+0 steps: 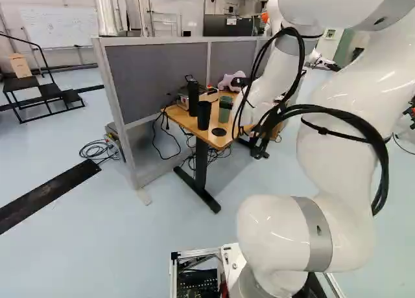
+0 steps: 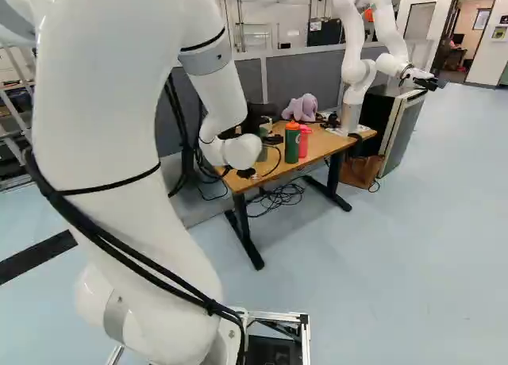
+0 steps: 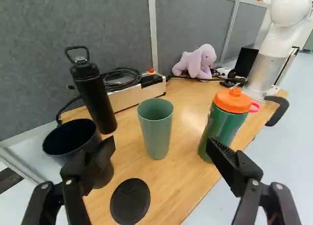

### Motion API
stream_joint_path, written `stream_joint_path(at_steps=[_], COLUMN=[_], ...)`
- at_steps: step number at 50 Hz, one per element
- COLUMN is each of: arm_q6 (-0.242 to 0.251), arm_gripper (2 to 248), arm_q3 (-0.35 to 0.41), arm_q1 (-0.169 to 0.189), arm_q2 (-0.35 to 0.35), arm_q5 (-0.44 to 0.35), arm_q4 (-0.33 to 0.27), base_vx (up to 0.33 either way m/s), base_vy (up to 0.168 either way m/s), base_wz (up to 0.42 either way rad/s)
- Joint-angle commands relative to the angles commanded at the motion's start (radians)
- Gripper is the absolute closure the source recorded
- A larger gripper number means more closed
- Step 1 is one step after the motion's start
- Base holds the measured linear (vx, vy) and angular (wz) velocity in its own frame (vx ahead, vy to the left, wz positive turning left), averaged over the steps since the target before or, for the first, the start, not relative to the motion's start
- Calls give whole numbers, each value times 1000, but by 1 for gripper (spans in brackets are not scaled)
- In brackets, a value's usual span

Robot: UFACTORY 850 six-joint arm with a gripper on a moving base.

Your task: Place the green cup on the table

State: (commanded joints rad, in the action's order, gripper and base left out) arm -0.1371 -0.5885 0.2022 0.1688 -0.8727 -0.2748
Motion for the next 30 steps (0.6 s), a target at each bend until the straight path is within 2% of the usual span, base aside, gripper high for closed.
stream_joint_path(at_steps=[30], arm_q6=[44], arm_gripper=[3], arm_q3=[160], arm_q1=[-65], arm_q2=[-143], arm_q5=[0], arm_q4=[88], base_vx=[0], base_vy=[0], base_wz=[0])
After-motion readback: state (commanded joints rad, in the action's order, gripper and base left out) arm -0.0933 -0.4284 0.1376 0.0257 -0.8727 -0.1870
